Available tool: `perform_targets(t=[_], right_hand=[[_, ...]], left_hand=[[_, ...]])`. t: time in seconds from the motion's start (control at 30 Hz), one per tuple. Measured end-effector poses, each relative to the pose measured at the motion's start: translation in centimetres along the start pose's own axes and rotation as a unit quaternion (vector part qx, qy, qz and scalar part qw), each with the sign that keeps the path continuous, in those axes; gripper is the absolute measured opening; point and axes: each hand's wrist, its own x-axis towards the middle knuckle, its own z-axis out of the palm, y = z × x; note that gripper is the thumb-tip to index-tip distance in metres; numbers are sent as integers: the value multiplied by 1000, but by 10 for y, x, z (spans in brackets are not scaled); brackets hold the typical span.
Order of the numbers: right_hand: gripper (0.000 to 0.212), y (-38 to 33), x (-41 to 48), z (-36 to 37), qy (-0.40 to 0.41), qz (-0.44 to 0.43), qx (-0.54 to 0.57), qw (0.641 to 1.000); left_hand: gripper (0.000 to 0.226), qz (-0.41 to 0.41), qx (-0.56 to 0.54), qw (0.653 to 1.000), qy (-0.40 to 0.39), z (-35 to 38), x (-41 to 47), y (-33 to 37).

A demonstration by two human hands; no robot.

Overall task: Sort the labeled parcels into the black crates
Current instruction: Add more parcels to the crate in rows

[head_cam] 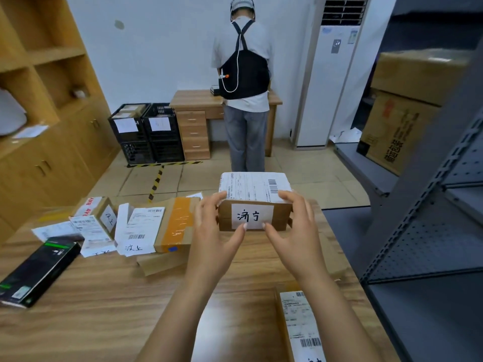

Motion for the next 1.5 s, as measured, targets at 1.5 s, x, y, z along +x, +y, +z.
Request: perform_targets(t=[1.5], right_hand=[[64, 137, -85, 98, -293, 168, -174, 925]], left_hand=[[64, -261, 74, 948, -169, 28, -137, -176]])
